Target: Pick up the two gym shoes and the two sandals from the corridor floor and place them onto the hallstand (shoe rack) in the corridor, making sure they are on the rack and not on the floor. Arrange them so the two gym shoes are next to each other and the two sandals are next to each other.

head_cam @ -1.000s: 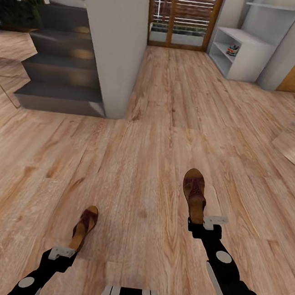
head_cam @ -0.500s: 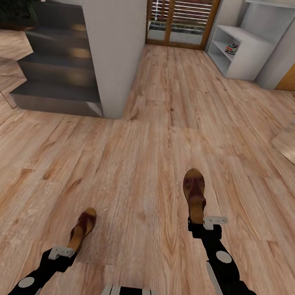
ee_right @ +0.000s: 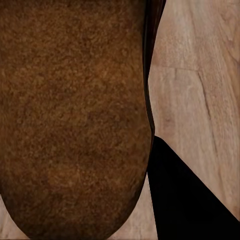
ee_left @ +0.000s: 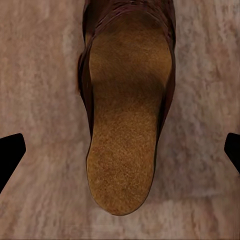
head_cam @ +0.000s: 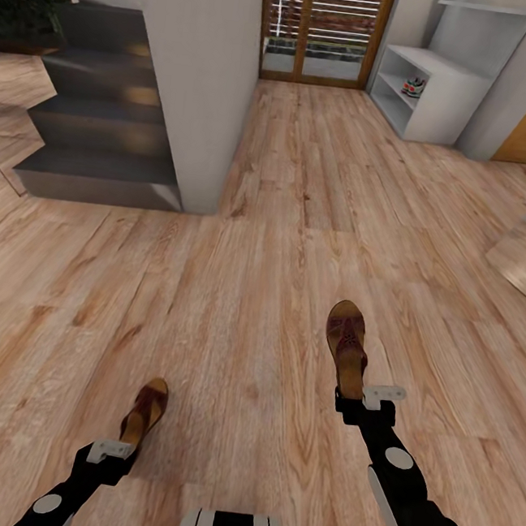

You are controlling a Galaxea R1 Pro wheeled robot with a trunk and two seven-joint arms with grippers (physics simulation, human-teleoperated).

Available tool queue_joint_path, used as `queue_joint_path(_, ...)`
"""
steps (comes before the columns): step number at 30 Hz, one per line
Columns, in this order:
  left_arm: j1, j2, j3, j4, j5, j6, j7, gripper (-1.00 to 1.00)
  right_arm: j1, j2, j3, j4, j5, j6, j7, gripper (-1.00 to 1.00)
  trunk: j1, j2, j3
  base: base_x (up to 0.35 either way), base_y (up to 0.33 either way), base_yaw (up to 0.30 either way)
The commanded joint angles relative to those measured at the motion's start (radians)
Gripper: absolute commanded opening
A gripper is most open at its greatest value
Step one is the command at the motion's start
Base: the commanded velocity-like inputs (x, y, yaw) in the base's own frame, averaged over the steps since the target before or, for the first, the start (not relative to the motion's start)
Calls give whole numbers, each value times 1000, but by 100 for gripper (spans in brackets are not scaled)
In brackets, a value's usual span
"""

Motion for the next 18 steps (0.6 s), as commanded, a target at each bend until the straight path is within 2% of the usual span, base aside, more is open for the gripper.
queue_joint_path(1, 0, -1, 8, 0, -10, -4, -7, 100, -1, -1, 4, -1, -11, 4, -11, -100, 0, 0, -1, 167, -99, 0)
queue_joint_path(6, 0, -1, 8, 0, -10, -5, -8, 100, -1, -1, 4, -1, -11, 4, -12, -100, 0, 0, -1, 104, -64, 0)
queue_joint_path(18, 1, 0, 8, -2, -8, -8, -18, 100, -1, -1, 4, -4, -11, 4, -12, -100, 0, 0, -1, 8, -5, 0)
